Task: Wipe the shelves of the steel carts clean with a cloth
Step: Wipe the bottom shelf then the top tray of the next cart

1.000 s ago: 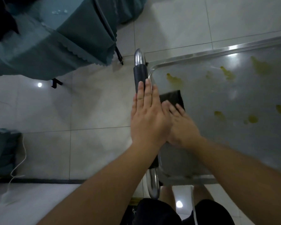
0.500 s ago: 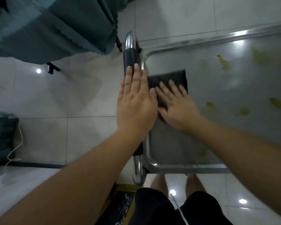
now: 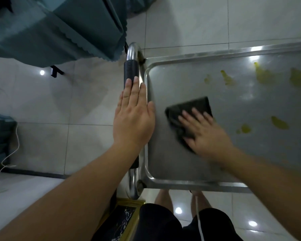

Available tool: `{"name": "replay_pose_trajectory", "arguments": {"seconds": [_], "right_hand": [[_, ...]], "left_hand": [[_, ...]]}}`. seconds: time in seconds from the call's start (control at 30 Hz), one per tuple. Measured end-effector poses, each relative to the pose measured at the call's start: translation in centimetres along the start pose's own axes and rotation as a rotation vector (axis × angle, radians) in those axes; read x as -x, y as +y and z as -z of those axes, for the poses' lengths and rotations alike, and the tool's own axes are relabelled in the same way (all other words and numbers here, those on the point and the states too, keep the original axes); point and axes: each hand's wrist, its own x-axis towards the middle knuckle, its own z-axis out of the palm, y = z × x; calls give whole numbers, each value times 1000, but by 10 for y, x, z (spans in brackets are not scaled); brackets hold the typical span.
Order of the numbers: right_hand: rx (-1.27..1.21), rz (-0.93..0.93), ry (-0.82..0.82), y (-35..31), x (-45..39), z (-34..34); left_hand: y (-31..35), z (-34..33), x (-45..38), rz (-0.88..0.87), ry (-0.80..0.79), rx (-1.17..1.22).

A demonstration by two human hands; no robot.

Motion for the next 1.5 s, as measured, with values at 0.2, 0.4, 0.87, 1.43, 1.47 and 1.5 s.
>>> {"name": "replay_pose_trajectory", "arguments": {"seconds": [0.2,0.4,0.87,1.43,1.47,1.5], "right_hand": [[-32,-163,-119,70,-154,68],[-79,-175,-110,51,-120,54],[33,30,-144,7,160,-39],[-63,-288,-101,150,-93,71],[-65,-281,-97,144,-82,66],[-71,-273,-90,137,-67,60]], "left_hand": [[-1,-7,-3,10,44,-32],[-3,-9,-3,19,64,-14],[-3,-7,-2,-128,-39,-267],[-5,-16,-6,-84,17,-255],[-6,-15,-6,-82,19,-257],[-6,-15,-7,-81,19,-262]]}}
